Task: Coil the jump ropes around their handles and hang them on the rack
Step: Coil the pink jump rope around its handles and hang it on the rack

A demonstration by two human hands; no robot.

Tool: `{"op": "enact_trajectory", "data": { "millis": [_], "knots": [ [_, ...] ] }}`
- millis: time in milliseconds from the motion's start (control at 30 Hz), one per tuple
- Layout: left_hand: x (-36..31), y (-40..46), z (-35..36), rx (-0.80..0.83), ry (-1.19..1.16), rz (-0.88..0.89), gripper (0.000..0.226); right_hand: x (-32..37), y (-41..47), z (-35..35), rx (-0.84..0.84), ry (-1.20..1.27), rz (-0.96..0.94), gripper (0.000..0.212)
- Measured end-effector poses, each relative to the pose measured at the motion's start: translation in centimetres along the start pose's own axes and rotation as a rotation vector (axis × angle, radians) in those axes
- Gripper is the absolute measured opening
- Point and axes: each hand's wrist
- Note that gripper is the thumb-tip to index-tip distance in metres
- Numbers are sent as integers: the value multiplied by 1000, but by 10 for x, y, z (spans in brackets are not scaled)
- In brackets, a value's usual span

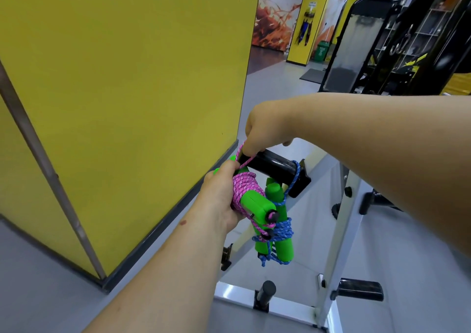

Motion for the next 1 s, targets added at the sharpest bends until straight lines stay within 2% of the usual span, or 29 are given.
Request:
{"op": "enact_trajectory", "data": {
  "millis": [100, 233, 400, 500, 567, 633, 733, 1000],
  "knots": [
    [-1, -4, 2, 20, 16, -20, 16, -2, 0, -2, 27, 81, 34, 34],
    [-2, -10, 7, 74, 33, -71, 25, -4, -1, 1, 23, 199, 81, 35],
    [-6, -10, 10, 61, 15, -87, 17, -4, 1, 5, -38, 257, 103, 31],
    [-4, -17, 17, 169, 12, -150, 23, -13, -1, 10, -70, 204, 133, 26],
    [3, -19, 23, 195, -25, -142, 38, -24, -4, 12, -77, 167, 138, 27],
    [9, -15, 26, 179, -41, -113, 50, -32, -9, 13, -72, 105, 120, 26],
    [14, -15, 24, 140, 16, -87, 47, -33, -19, 15, -64, -23, 69, 26],
    [24, -17, 18, 68, 94, 44, 71, -32, -38, 21, -105, -253, -35, 20]
  ]
}}
Point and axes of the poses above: each hand's wrist, its own y-axis towards the middle knuckle, its own z-axis out of the palm, x = y × z, and after that the axes turned 10 degrees about y, right-handed
